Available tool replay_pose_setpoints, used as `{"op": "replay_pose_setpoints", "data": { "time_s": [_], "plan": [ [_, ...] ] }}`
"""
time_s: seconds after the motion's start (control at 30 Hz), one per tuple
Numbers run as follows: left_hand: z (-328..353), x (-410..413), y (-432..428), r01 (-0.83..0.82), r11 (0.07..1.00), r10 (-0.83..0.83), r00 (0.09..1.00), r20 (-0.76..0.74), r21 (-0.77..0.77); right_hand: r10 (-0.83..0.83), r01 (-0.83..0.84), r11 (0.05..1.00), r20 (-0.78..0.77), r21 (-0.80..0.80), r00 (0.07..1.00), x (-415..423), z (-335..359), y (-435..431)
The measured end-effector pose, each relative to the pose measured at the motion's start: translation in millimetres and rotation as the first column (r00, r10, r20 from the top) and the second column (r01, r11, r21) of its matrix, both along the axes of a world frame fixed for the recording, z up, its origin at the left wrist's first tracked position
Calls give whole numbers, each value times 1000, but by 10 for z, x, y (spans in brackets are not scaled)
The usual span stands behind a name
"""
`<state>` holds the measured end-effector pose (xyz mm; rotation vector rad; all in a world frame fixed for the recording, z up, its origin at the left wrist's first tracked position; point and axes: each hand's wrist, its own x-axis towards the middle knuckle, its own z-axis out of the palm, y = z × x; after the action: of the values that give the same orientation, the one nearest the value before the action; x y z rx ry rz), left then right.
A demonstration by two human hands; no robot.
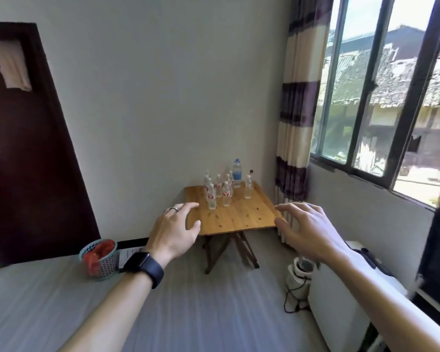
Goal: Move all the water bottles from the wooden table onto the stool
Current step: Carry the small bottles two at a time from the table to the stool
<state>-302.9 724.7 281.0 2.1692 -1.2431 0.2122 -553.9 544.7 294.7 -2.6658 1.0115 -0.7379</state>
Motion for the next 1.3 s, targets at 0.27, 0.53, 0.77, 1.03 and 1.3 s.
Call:
{"op": "replay_pose_setpoints", "data": {
  "time_s": [0.27,0.53,0.77,1.03,1.3],
  "plan": [
    [-41,1172,-1262,1,999,1,999,-40,40,-14,12,999,51,34,999,1150,-3,-1092],
    [-363,2078,-2534,29,990,-21,998,-61,137,0,-3,995,38,102,999,2204,-492,-2354],
    [-664,2921,-3695,-22,983,51,987,-156,180,19,-29,980,54,195,998,3203,-836,-3640],
    [-1308,3929,-4568,-120,964,184,946,-267,238,26,-38,950,42,309,999,4279,-1511,-4737],
    [-2240,4754,-5507,-28,946,208,816,-540,322,70,-2,878,-124,479,990,5255,-2438,-5427]
  ]
}}
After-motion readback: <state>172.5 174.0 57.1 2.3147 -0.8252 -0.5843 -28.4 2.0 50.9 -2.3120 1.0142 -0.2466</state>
